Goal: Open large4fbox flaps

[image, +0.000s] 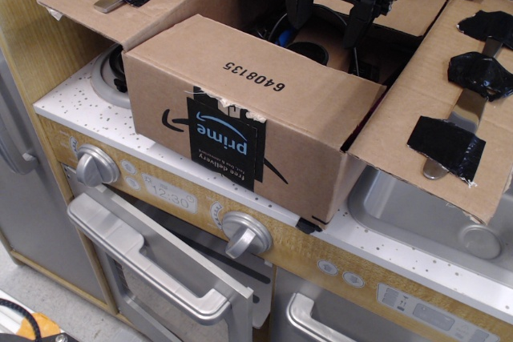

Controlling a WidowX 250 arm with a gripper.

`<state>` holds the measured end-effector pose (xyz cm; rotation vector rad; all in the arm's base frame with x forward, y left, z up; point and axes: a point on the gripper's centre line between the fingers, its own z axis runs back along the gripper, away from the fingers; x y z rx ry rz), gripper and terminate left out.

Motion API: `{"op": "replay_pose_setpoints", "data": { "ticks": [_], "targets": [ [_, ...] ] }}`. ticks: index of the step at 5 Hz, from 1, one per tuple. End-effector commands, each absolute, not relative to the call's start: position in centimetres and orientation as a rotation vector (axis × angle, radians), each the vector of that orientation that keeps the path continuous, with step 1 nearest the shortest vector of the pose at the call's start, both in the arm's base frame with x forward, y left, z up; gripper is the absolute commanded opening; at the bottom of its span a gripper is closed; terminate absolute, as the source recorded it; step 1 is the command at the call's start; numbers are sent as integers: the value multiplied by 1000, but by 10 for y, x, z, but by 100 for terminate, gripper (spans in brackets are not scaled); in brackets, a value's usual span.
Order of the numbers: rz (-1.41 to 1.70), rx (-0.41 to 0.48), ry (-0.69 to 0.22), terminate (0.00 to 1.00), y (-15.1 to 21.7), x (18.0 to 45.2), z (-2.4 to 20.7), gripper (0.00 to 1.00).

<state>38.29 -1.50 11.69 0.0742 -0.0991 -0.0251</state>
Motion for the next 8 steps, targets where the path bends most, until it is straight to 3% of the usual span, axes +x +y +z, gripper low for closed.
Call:
{"op": "replay_pose_setpoints", "data": {
  "ticks": [1,5,7,8],
  "targets": [
    [-25,74,-99,0,-15,383,117,100],
    [81,-5,20,0,-23,371,94,100],
    [32,-11,124,0,-28,368,113,100],
    [21,32,153,0,-29,370,126,100]
  ]
}}
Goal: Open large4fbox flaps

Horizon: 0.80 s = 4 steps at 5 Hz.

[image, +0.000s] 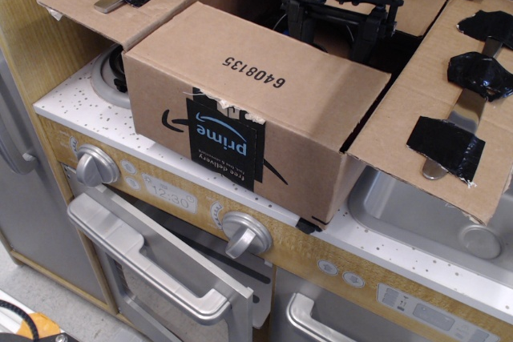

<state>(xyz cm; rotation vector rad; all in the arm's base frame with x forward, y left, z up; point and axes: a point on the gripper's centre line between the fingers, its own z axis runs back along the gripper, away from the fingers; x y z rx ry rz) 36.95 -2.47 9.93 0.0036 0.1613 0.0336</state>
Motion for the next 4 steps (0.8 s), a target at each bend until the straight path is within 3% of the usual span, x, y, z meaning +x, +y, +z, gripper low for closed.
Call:
{"op": "replay_pose_setpoints", "data": {
  "ticks": [1,4],
  "targets": [
    [-3,40,189,0,-21,364,136,100],
    [52,144,209,0,-24,325,168,100]
  ]
}}
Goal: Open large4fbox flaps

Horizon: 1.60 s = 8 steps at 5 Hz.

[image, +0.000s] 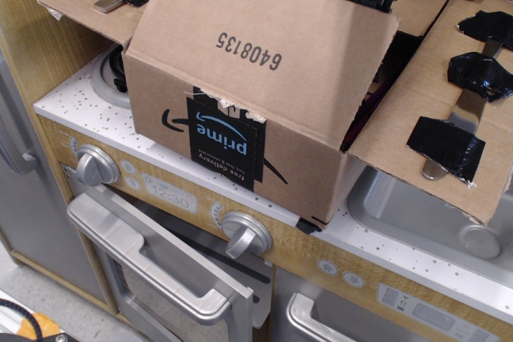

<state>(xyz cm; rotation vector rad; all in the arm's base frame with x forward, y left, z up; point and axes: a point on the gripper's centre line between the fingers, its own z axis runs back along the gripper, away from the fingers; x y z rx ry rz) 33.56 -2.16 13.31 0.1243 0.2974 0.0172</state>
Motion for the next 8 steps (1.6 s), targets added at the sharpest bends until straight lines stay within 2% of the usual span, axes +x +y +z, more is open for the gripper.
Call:
{"op": "replay_pose_setpoints", "data": {
  "ticks": [1,4,5,6,7,8],
  "targets": [
    [72,173,209,0,-26,313,178,100],
    [153,163,149,0,-22,250,164,100],
    [151,138,104,0,-14,230,150,100],
    [153,76,34,0,-5,216,128,100],
    [144,45,-29,0,-1,210,110,100],
    [128,9,-100,100,-1,208,102,100]
  ]
}}
